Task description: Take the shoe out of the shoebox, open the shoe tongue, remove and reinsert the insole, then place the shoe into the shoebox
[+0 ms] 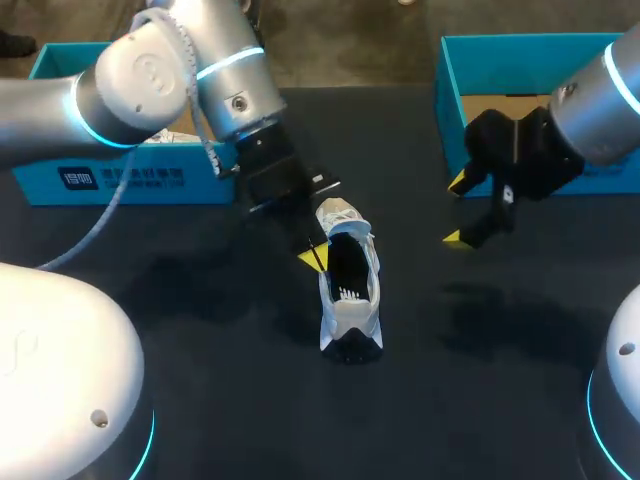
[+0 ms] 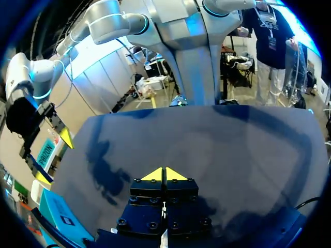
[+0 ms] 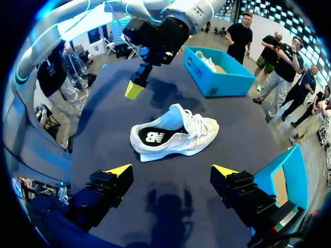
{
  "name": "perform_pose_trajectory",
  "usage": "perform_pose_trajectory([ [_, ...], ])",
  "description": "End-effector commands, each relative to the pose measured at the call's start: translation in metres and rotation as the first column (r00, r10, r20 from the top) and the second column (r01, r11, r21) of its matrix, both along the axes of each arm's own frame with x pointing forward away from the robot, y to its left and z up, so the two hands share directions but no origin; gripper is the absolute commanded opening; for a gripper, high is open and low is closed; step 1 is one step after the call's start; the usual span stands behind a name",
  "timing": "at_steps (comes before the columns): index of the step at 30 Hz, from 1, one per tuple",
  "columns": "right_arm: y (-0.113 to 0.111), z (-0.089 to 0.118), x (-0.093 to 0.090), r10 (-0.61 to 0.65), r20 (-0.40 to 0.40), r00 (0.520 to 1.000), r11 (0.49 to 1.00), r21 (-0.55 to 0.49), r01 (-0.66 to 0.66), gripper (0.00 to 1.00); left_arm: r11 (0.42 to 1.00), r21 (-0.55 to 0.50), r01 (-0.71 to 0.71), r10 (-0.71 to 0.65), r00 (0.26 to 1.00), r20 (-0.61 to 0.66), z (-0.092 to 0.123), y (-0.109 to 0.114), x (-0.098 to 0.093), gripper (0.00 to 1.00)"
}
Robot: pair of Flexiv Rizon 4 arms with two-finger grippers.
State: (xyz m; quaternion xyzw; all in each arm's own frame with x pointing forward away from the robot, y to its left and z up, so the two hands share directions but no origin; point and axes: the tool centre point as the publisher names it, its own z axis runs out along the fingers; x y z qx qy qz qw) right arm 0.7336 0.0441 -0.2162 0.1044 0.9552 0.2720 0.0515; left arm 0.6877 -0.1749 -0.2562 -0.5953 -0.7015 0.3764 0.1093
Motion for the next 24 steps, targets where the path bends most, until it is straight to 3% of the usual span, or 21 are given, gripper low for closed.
perform_pose_trajectory([
  [1,-0.013,0.027,-0.014,-0.009,0.002,1.0,1.0,-0.003,0.009,1.0,0.997,0.054,0.048,-0.047,0.999,-0.004,0.0,-0.002,0.003,0.0],
  [8,-0.018,0.047,-0.023,-0.005,-0.027,1.0,1.0,-0.024,0.004,1.0,0.997,0.054,0.048,-0.047,0.999,-0.004,0.0,-0.002,0.003,0.0],
  [15,-0.027,0.07,-0.035,-0.052,-0.004,0.999,0.998,-0.033,0.052,1.0,0.997,0.054,0.048,-0.047,0.999,-0.004,0.0,-0.002,0.003,0.0],
  [24,-0.027,0.073,-0.036,-0.063,-0.021,0.998,0.997,-0.052,0.062,1.0,0.996,0.059,0.061,-0.062,0.998,0.018,0.001,0.001,0.007,0.0],
])
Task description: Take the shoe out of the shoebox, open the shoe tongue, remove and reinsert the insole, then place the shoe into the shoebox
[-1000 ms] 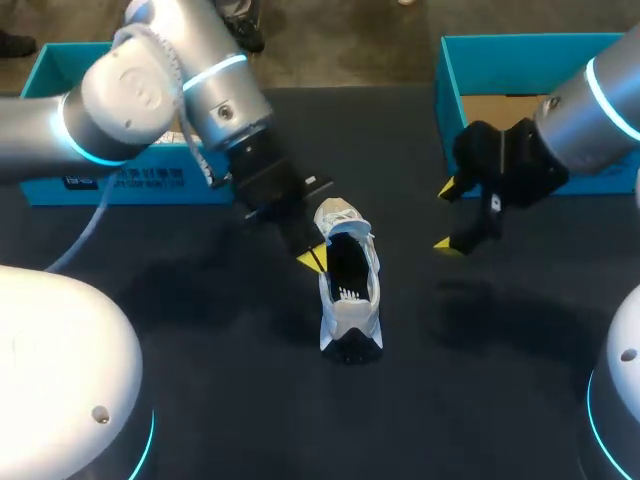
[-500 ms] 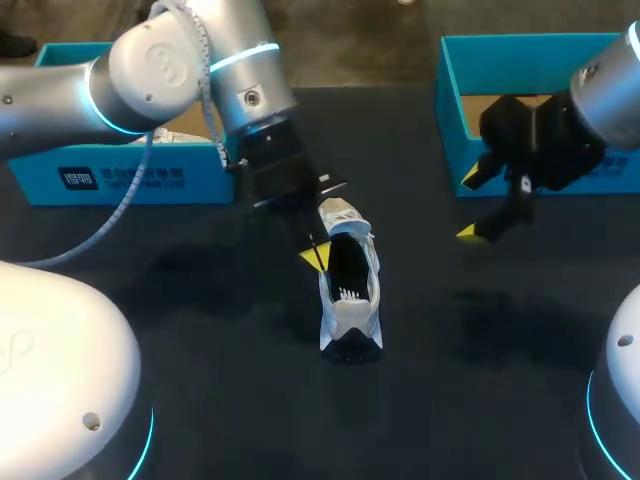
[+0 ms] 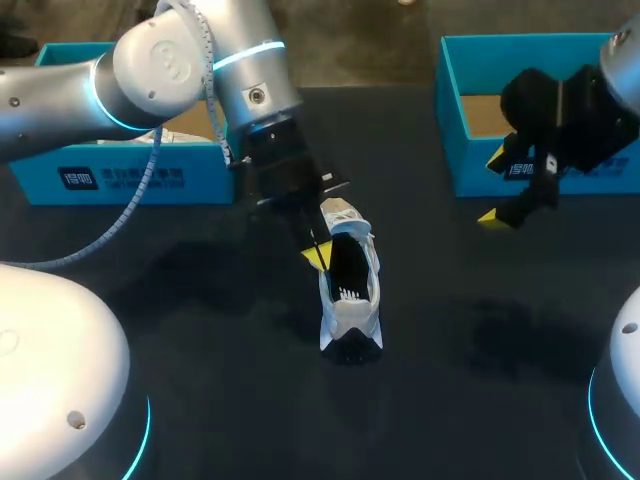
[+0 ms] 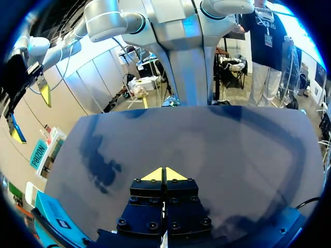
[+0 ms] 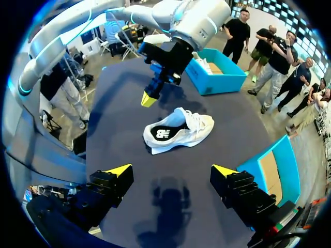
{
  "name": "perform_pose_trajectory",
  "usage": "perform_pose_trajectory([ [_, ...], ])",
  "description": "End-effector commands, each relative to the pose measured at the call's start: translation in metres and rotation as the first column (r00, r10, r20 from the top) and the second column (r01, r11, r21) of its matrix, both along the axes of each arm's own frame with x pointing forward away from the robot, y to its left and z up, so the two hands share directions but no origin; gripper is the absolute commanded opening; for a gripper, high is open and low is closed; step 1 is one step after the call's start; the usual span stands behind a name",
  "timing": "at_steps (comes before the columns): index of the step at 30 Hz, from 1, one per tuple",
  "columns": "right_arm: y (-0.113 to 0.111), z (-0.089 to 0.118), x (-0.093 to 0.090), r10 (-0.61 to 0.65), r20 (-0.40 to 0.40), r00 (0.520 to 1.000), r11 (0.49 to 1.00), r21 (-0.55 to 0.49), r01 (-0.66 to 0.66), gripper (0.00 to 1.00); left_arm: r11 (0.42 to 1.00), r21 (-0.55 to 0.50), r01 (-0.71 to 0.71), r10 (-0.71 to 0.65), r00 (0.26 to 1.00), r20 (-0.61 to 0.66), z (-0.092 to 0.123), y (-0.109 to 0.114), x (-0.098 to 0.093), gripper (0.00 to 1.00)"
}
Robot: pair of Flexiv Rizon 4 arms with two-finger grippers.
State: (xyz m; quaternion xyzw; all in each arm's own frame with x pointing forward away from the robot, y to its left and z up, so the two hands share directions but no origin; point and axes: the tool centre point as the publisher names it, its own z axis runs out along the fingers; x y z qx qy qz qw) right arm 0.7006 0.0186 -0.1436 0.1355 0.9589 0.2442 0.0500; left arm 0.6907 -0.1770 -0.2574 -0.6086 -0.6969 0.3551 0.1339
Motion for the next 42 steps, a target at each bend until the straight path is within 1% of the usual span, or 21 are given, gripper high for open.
perform_pose_trajectory([
  [1,-0.002,0.0,-0.003,-0.002,0.004,1.0,1.0,0.0,0.002,1.0,0.999,0.028,0.03,-0.031,0.999,0.04,0.002,0.005,0.006,0.0],
  [4,-0.002,0.0,-0.003,-0.002,0.004,1.0,1.0,0.0,0.002,1.0,0.998,0.034,0.058,-0.061,0.995,0.075,0.002,0.008,0.01,0.0],
  [6,-0.002,0.0,-0.003,-0.002,0.004,1.0,1.0,0.0,0.002,1.0,0.994,0.081,0.075,-0.084,0.99,0.115,-0.001,0.009,0.014,0.0],
  [9,-0.002,0.0,-0.003,-0.002,0.004,1.0,1.0,0.0,0.002,1.0,0.992,0.079,0.101,-0.113,0.981,0.159,-0.003,0.012,0.02,0.0],
  [11,-0.002,0.0,-0.003,-0.002,0.004,1.0,1.0,0.0,0.002,1.0,0.987,0.113,0.112,-0.133,0.971,0.198,-0.006,0.013,0.024,0.0],
  [12,-0.002,0.0,-0.003,-0.002,0.004,1.0,1.0,0.0,0.002,1.0,0.987,0.106,0.125,-0.145,0.967,0.21,-0.007,0.014,0.026,0.0],
  [14,-0.002,0.0,-0.003,-0.002,0.004,1.0,1.0,0.0,0.002,1.0,0.983,0.138,0.119,-0.15,0.958,0.244,-0.01,0.013,0.03,0.0],
  [15,-0.002,0.0,-0.003,-0.002,0.004,1.0,1.0,0.0,0.002,1.0,0.983,0.138,0.119,-0.15,0.958,0.244,-0.01,0.013,0.03,0.0],
  [16,-0.002,0.0,-0.003,-0.002,0.004,1.0,1.0,0.0,0.002,1.0,0.985,0.123,0.123,-0.151,0.954,0.258,-0.013,0.011,0.032,0.0],
  [19,-0.002,0.0,-0.003,-0.002,0.004,1.0,1.0,0.0,0.002,1.0,0.983,0.143,0.113,-0.151,0.944,0.292,-0.021,0.005,0.037,0.0],
  [21,-0.002,0.0,-0.003,-0.002,0.004,1.0,1.0,0.0,0.002,1.0,0.986,0.127,0.104,-0.14,0.938,0.317,-0.027,0.0,0.039,0.0],
  [24,-0.002,0.0,-0.003,-0.002,0.004,1.0,1.0,0.0,0.002,1.0,0.986,0.138,0.094,-0.137,0.928,0.346,-0.036,-0.006,0.041,0.0],
  [27,-0.002,0.0,-0.003,-0.002,0.004,1.0,1.0,0.0,0.002,1.0,0.987,0.126,0.096,-0.134,0.931,0.339,-0.043,-0.012,0.042,0.0],
  [28,-0.002,0.0,-0.003,-0.002,0.004,1.0,1.0,0.0,0.002,1.0,0.983,0.143,0.113,-0.155,0.931,0.331,-0.051,-0.016,0.042,0.0],
  [31,-0.002,0.0,-0.003,-0.002,0.004,1.0,1.0,0.0,0.002,1.0,0.979,0.154,0.133,-0.179,0.923,0.341,-0.063,-0.023,0.04,0.0],
  [34,-0.002,0.0,-0.003,-0.002,0.004,1.0,1.0,0.0,0.002,1.0,0.977,0.162,0.138,-0.187,0.922,0.34,-0.067,-0.024,0.04,0.0],
  [35,-0.002,0.0,-0.003,-0.002,0.004,1.0,1.0,0.0,0.002,1.0,0.977,0.162,0.137,-0.187,0.917,0.353,-0.075,-0.025,0.041,0.0],
  [38,-0.002,0.0,-0.003,-0.002,0.004,1.0,1.0,0.0,0.002,1.0,0.977,0.164,0.135,-0.19,0.901,0.391,-0.083,-0.026,0.042,0.0],
  [42,-0.002,0.0,-0.003,-0.002,0.004,1.0,1.0,0.0,0.002,1.0,0.979,0.157,0.128,-0.183,0.894,0.408,-0.095,-0.027,0.043,0.0],
])
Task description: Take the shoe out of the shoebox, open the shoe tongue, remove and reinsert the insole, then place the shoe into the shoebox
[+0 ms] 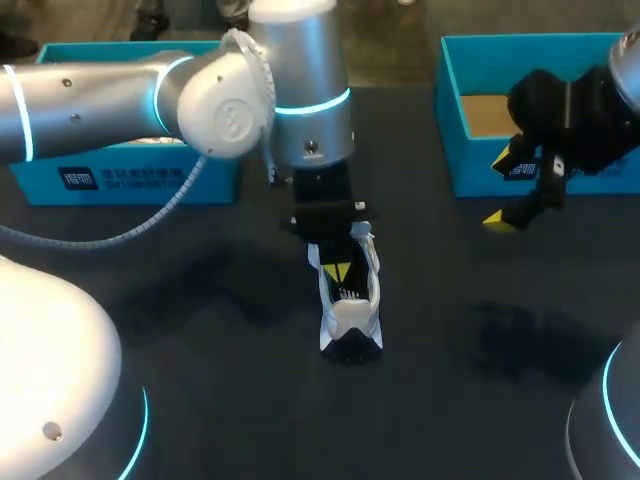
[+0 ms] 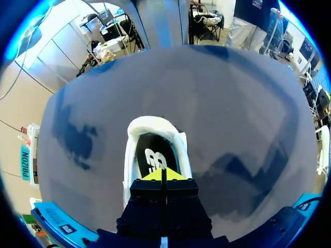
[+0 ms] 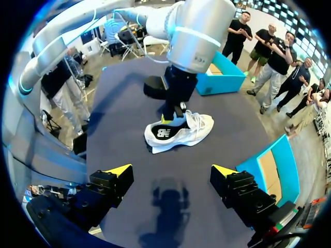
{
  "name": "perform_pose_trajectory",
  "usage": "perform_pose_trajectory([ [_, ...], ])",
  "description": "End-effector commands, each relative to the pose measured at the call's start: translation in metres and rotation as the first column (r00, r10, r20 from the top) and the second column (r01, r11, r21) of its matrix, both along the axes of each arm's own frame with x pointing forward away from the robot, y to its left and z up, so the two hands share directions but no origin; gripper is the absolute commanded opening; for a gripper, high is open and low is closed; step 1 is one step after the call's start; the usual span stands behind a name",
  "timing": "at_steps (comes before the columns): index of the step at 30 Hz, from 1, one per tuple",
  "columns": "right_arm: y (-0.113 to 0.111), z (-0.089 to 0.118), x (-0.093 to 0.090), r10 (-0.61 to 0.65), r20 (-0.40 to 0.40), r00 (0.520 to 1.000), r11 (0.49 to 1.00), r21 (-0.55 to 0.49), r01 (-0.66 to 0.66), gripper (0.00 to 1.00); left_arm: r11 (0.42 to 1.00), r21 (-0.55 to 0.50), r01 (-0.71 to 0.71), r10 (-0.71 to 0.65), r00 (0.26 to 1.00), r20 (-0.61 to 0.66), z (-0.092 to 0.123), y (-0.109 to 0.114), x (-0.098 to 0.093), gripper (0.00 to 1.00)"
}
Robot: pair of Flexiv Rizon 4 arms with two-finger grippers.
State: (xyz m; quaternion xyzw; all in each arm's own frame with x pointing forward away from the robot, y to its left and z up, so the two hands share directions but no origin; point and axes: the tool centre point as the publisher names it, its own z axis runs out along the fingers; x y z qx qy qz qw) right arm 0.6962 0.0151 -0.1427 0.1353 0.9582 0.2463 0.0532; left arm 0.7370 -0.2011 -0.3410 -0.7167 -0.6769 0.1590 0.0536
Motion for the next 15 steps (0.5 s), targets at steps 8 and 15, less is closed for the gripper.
perform_pose_trajectory([
  [8,0.002,-0.001,0.002,-0.001,-0.003,1.0,1.0,-0.003,0.001,1.0,1.0,0.024,0.009,-0.01,0.999,0.052,-0.034,-0.01,-0.013,0.0],
  [15,0.002,-0.001,0.002,-0.001,-0.003,1.0,1.0,-0.003,0.001,1.0,1.0,0.028,-0.004,0.003,0.999,0.043,-0.051,-0.016,-0.017,0.0],
])
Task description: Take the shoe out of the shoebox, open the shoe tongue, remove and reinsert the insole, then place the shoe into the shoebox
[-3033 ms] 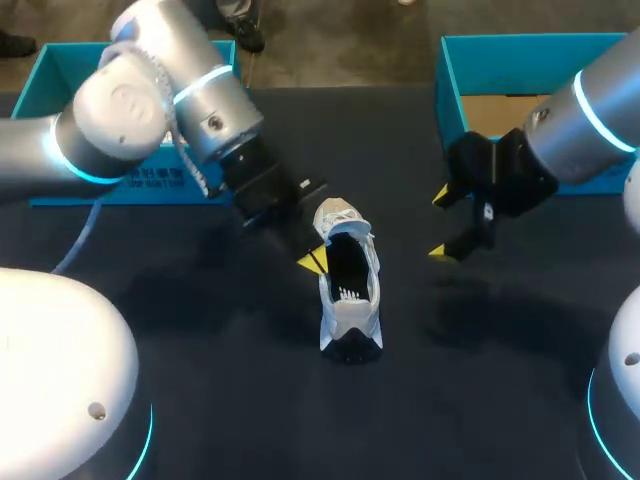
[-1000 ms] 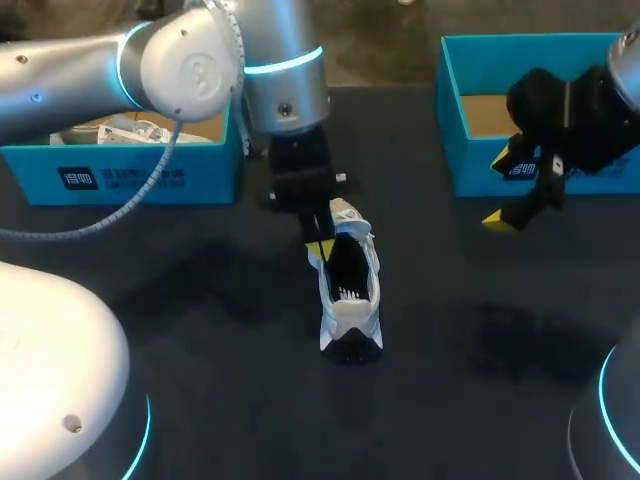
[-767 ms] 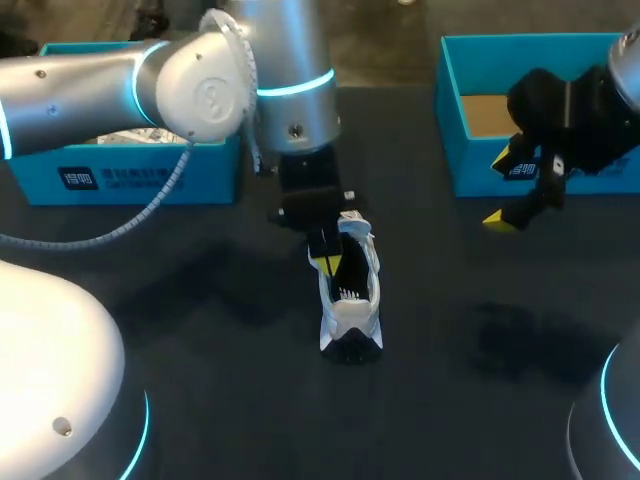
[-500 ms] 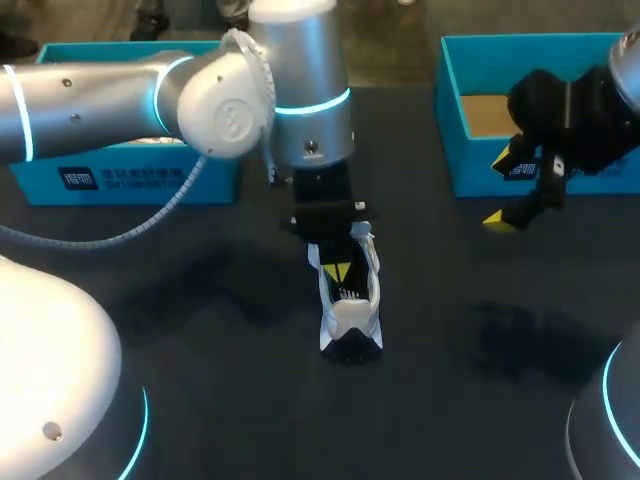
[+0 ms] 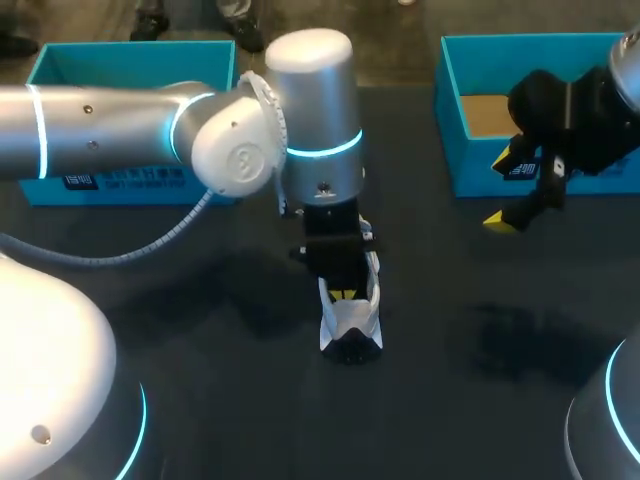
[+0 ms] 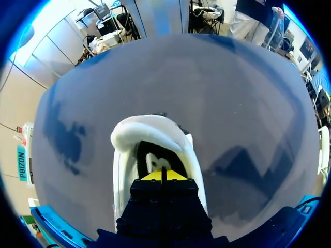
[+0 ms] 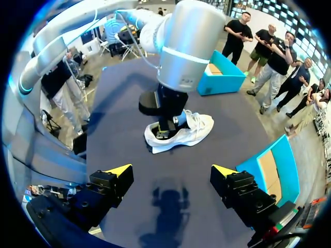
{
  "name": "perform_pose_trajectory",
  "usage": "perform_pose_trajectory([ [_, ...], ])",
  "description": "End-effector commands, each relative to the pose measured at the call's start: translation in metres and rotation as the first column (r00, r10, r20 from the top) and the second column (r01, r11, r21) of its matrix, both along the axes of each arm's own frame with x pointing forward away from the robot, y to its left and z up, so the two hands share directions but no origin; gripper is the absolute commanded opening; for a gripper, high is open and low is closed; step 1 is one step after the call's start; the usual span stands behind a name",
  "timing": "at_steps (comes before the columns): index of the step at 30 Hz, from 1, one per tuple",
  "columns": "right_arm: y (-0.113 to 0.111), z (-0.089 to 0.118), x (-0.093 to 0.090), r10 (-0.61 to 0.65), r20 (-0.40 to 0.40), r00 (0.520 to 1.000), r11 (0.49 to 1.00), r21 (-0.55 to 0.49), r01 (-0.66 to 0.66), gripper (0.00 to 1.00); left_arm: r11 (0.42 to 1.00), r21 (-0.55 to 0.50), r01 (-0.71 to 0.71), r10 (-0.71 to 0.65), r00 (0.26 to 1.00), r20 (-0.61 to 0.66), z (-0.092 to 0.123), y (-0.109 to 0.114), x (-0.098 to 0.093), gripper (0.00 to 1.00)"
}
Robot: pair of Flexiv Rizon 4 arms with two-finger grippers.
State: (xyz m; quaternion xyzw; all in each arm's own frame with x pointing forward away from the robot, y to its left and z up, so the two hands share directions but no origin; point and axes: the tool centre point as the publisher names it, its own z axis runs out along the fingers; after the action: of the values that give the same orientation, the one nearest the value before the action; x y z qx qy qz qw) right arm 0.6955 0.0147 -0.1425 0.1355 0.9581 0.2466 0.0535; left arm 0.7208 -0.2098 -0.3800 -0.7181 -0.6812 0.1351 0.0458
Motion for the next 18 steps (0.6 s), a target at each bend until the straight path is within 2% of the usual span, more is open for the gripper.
perform_pose_trajectory([
  [1,0.002,-0.001,0.002,0.0,-0.004,1.0,1.0,-0.004,0.0,1.0,1.0,0.005,0.001,-0.001,1.0,-0.003,-0.012,-0.008,-0.001,0.0],
  [10,0.002,-0.001,0.002,0.0,-0.004,1.0,1.0,-0.004,0.0,1.0,1.0,0.025,-0.013,0.014,1.0,-0.027,-0.027,-0.006,-0.003,0.0],
  [18,0.002,-0.001,0.002,0.0,-0.004,1.0,1.0,-0.004,0.0,1.0,0.999,-0.028,-0.046,0.047,0.998,0.038,-0.003,-0.006,-0.003,0.0],
])
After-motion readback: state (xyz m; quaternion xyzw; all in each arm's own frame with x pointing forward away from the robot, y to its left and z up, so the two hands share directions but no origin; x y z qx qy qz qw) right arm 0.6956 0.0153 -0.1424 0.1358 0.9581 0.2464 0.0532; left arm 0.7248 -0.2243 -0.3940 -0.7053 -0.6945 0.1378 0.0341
